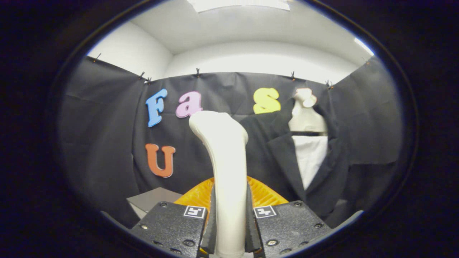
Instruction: Iron the clothes twice with a garment steamer, once on the left side and once on the right side.
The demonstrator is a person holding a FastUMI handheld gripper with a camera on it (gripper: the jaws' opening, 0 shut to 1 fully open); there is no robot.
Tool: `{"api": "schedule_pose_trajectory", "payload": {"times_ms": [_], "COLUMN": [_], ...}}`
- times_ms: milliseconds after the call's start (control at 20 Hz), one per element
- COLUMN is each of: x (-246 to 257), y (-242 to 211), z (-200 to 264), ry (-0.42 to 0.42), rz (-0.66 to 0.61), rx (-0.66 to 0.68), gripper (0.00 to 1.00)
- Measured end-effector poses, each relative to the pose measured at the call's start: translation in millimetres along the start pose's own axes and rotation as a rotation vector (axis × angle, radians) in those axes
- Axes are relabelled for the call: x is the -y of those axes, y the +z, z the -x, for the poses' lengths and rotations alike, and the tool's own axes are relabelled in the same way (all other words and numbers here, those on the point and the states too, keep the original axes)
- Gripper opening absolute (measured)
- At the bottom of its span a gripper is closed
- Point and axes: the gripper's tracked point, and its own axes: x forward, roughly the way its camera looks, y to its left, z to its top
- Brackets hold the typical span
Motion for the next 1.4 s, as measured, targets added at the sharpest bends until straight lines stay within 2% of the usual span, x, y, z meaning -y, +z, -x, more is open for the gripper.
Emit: {"api": "schedule_pose_trajectory", "payload": {"times_ms": [50,150,400,600,800,1200,1400], "x": [16,29,53,71,81,102,109], "y": [7,6,-16,-51,-89,-154,-209], "z": [-2,-4,-11,-11,0,22,38], "ry": [-0.047,-0.080,-0.052,-0.014,0.012,-0.001,-0.010], "rz": [0.022,0.043,0.030,-0.006,0.010,0.015,0.010], "rx": [0.027,0.048,0.006,-0.062,-0.111,-0.179,-0.282], "gripper": [0.36,0.36,0.35,0.35,0.36,0.35,0.35]}}
